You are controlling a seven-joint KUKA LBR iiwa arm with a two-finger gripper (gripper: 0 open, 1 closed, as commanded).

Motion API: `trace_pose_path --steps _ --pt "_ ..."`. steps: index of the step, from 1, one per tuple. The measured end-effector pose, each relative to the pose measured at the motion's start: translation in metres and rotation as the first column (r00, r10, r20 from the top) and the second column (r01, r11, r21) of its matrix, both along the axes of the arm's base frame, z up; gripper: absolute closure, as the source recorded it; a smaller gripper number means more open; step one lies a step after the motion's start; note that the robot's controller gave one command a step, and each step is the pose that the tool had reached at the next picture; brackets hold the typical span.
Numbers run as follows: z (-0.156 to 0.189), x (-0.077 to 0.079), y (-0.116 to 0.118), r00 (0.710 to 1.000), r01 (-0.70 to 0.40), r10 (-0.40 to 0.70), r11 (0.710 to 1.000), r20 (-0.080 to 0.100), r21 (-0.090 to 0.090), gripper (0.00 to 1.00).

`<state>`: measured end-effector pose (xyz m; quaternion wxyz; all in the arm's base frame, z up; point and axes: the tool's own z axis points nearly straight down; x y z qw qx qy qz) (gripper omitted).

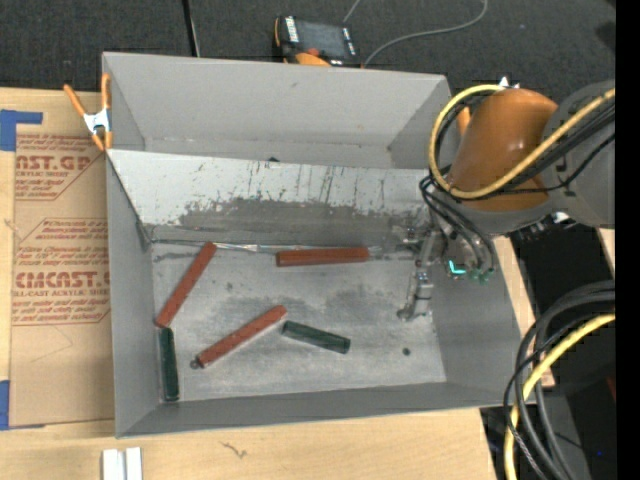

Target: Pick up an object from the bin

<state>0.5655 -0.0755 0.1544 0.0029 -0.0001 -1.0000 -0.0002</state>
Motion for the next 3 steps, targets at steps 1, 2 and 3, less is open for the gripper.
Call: trace_pose_path --steps 1,2,3 --pt "-0.088 -0.023 0.084 1.0 -0.03 0.03 1.0 -0.001 0.003 0.0" --pt "-0.055 -0.082 0.127 0.991 0.131 -0.131 0.991 0.004 0.002 0.0" --pt "-0.042 -0.08 0.112 0.945 0.327 -0.327 0.945 0.006 0.0 0.0"
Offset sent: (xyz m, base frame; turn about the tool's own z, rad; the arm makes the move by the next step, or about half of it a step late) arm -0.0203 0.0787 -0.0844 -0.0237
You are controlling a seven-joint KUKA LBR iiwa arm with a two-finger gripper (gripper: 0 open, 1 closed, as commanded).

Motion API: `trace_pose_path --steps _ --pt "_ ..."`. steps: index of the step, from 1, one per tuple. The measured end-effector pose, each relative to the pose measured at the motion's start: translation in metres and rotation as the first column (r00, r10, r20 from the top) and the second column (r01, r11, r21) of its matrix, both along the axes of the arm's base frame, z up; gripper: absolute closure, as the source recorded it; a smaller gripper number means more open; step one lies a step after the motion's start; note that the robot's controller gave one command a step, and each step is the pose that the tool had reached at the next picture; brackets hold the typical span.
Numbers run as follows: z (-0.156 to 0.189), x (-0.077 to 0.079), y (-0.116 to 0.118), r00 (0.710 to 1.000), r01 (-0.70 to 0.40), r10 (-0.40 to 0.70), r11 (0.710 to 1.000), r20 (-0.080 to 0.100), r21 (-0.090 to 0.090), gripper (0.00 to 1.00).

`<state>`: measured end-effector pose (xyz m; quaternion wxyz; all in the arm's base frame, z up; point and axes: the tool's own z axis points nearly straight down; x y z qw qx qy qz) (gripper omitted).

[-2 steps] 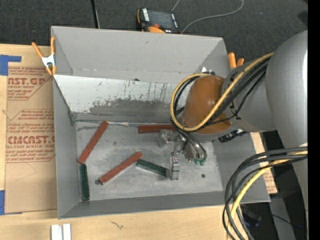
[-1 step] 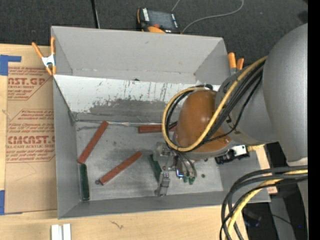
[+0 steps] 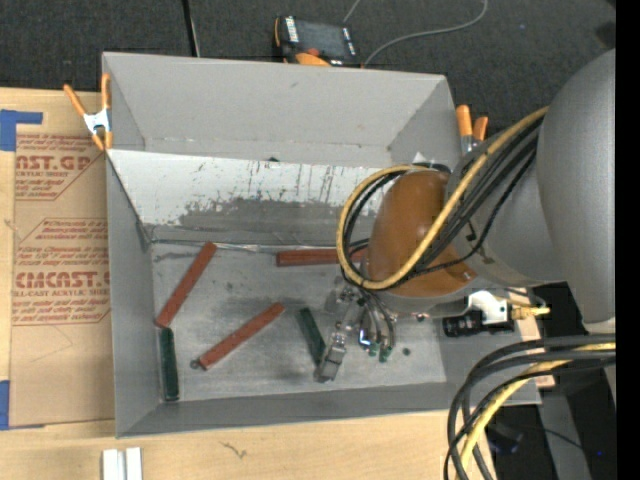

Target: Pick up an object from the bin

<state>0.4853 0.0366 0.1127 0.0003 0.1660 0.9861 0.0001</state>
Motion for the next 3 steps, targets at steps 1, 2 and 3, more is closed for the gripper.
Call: trace_pose_path --steps 1,2,3 --pt "-0.0448 -0.0068 0.005 0.997 0.082 -0.082 0.997 -0.003 -0.001 0.0" --pt "-0.045 -0.0065 0.0049 0.997 0.082 -0.082 0.997 0.0 -0.001 0.0" --pt "-0.0445 -0.0067 0.005 0.997 0.082 -0.082 0.997 -0.001 -0.001 1.0"
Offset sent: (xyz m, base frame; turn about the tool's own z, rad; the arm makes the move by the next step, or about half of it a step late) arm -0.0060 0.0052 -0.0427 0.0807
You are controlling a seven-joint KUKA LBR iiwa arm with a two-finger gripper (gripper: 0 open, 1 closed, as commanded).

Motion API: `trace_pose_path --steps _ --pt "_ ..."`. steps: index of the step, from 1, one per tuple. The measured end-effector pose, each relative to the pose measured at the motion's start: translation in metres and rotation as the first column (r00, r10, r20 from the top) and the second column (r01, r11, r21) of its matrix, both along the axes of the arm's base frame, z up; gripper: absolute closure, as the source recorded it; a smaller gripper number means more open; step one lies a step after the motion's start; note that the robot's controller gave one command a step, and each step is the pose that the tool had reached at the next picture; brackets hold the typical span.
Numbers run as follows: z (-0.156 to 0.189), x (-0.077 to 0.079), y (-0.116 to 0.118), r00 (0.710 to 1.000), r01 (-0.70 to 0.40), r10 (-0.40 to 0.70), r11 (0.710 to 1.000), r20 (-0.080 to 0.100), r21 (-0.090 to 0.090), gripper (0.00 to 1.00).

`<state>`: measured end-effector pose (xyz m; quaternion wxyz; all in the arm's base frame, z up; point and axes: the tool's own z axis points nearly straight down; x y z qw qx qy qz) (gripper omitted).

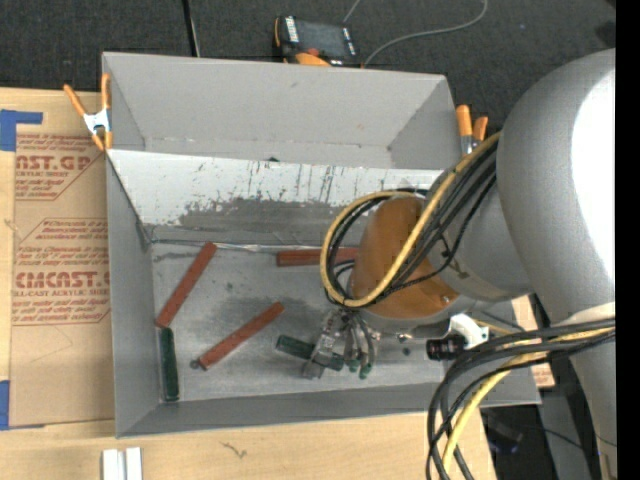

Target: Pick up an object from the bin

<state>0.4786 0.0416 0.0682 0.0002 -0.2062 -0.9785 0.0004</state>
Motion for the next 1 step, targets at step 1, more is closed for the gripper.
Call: trace_pose_path --steps 1 --pt "0.0744 0.0018 0.0004 1.0 -0.001 0.001 1.0 0.007 0.002 1.0"
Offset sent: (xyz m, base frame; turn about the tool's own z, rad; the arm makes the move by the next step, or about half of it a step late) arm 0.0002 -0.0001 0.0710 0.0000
